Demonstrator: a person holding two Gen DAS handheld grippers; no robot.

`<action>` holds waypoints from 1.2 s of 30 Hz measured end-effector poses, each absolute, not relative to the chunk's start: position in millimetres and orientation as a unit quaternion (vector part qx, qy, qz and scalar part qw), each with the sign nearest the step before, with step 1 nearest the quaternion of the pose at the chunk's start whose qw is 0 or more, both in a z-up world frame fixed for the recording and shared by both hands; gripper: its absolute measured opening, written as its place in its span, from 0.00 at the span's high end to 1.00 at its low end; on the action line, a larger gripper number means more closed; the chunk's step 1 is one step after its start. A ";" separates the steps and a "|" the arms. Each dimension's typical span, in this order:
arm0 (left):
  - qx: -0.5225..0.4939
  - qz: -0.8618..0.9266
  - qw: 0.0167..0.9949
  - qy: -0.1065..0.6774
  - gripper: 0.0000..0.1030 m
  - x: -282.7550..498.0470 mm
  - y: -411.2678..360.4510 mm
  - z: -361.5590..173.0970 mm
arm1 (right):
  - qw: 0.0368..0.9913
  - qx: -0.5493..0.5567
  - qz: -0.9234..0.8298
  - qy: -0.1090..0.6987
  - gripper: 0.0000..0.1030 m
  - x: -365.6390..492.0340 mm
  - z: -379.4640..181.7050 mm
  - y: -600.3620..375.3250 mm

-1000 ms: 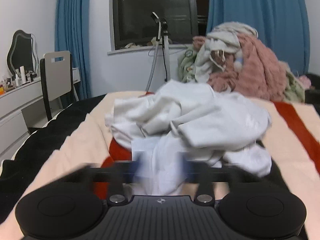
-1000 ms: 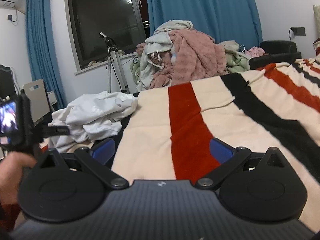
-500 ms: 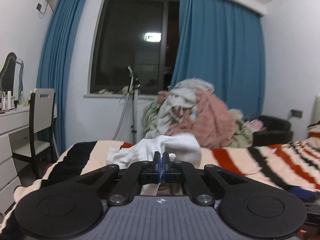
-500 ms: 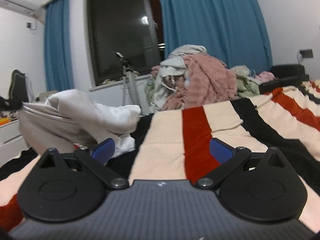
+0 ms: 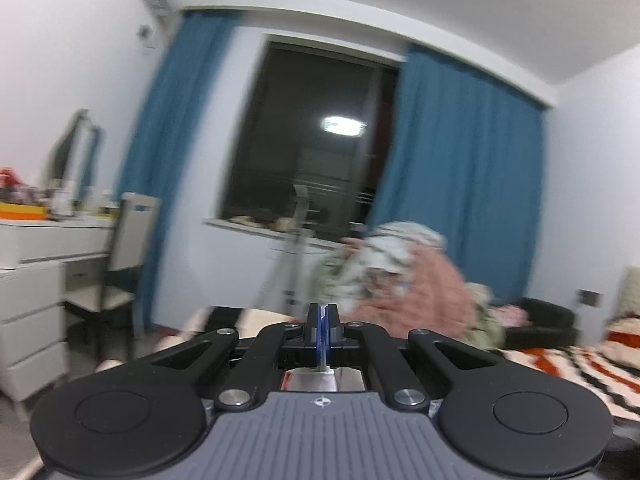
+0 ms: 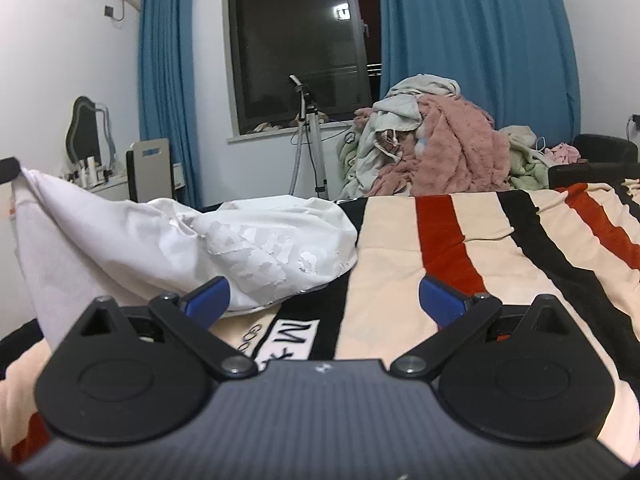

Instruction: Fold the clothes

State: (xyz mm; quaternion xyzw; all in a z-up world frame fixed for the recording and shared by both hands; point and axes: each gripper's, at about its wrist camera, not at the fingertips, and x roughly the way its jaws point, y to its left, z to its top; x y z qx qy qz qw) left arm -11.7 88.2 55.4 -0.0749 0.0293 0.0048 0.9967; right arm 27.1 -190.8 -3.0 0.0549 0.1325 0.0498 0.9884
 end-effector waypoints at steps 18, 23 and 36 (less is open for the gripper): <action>-0.012 0.135 0.953 0.272 0.93 113.8 148.1 -28.5 | 0.978 0.101 0.027 0.180 0.00 57.2 -22.8 -198.9; -0.002 0.108 0.957 0.271 0.51 110.0 126.2 -19.6 | 0.975 0.116 0.020 0.187 0.00 63.2 -24.7 -202.6; 0.024 0.084 0.974 0.207 0.13 47.4 41.0 -3.4 | 0.971 0.142 -0.025 0.192 0.00 67.4 -20.2 -225.6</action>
